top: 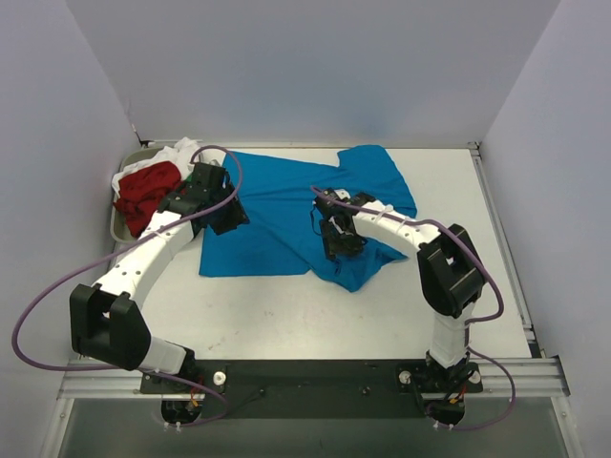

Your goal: Fold and stack the t-shirts

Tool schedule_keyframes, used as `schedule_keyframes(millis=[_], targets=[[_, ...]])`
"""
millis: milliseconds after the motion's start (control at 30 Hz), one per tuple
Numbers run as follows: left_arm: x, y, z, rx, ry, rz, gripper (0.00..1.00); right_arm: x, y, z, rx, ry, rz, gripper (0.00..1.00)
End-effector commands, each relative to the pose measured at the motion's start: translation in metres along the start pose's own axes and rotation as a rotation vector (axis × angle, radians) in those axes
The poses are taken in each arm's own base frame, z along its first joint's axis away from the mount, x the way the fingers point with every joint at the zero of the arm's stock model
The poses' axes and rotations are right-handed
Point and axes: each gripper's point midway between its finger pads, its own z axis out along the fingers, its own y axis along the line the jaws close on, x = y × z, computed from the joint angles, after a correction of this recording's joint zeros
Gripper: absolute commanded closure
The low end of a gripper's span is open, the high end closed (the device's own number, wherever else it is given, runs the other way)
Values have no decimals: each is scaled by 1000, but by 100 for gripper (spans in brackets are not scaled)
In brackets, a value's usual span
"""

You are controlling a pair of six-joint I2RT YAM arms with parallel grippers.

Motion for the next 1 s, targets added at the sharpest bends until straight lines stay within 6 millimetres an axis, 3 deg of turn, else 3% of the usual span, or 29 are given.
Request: schedule_keyframes(millis=[0,167,233,300,333,500,633,767,900,967], targets=[[-13,-10,-6,45,-64,8,50,12,-7,-4,41,10,-4,59],[-13,-9,-6,46,-67,4,49,22,-9,-2,60,17,-11,62],[-11,-9,-4,47,-64,2,49,24,-10,-2,67,15,-8,72],[-11,-9,-5,48,-65,2,49,24,-12,-4,71,9,-4,96],[-9,-7,-4,45,-61,2,49,24,-14,-5,81,0,-1,100],[-9,-6,-7,48,-71,0,49,28,-18,-26,134,-72,-18,100],[-8,-7,-9,59,-70,2,49,46,-17,-61,173,-153,-49,100],[-7,-7,-10,63,-74,6,49,75,-17,-80,192,-210,-30,100],[-4,-5,-10,65,-73,10,49,124,-19,-83,187,-212,-29,100],[-3,-7,-11,70,-75,20,49,136,-22,-84,213,-242,25,76]])
